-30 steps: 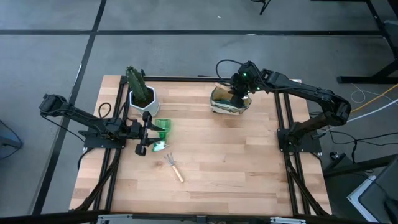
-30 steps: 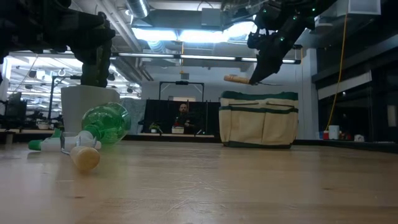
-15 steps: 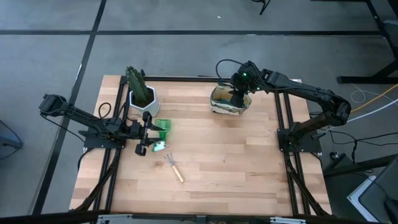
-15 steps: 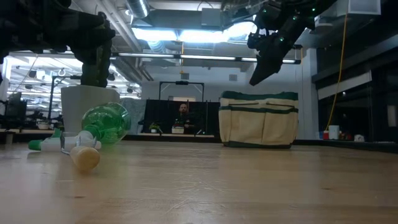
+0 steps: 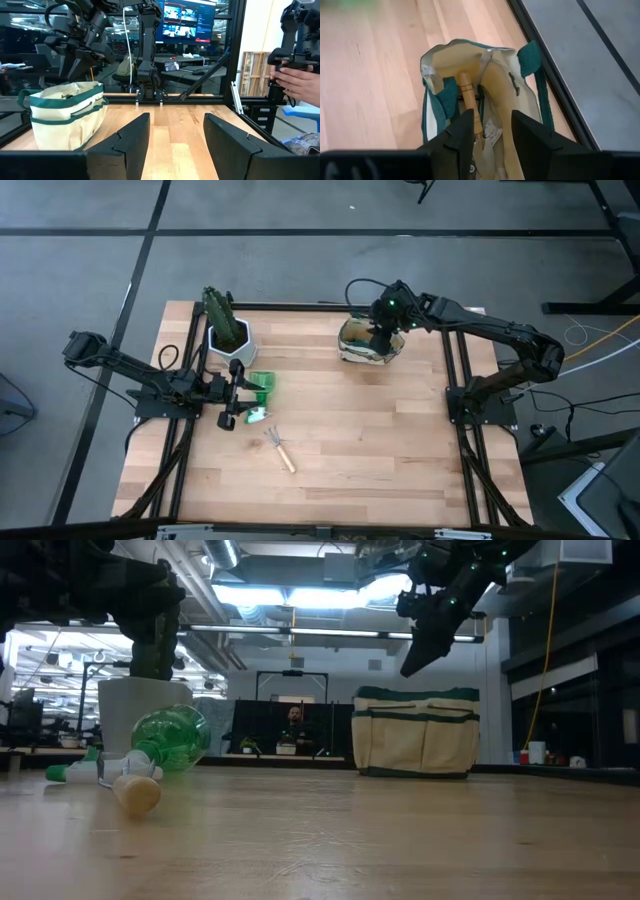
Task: Pick & Place Garden tools in Gardening bag
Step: Put the brown hand rake into the brown gardening bag
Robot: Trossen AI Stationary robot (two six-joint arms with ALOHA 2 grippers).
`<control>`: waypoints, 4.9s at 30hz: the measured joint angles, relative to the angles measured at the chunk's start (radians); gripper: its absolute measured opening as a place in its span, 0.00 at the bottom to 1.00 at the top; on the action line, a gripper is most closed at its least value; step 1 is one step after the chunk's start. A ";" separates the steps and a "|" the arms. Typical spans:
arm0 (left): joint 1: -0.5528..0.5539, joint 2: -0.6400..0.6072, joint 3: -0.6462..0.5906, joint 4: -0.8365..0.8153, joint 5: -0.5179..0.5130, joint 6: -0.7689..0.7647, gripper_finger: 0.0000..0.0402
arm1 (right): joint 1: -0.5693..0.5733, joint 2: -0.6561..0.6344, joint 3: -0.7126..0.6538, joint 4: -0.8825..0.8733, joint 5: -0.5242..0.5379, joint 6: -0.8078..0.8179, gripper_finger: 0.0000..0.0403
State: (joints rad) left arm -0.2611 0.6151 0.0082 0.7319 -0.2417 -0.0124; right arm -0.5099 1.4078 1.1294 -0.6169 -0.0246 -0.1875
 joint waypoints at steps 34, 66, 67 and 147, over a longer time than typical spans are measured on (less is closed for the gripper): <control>0.000 0.000 0.000 -0.001 0.000 0.000 0.45 | 0.102 -0.079 0.000 0.025 -0.082 0.076 0.33; 0.000 0.000 0.000 -0.003 0.000 0.000 0.45 | 0.399 -0.056 0.000 0.073 -0.055 0.189 0.33; 0.000 0.000 0.000 -0.003 0.000 0.000 0.45 | 0.406 -0.053 0.000 0.067 -0.055 0.188 0.33; 0.000 0.000 0.000 -0.003 0.000 0.000 0.45 | 0.721 0.155 0.000 0.317 0.025 0.255 0.15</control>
State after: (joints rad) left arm -0.2609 0.6148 0.0082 0.7286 -0.2417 -0.0128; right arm 0.2112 1.5631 1.1294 -0.3002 0.0002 0.0671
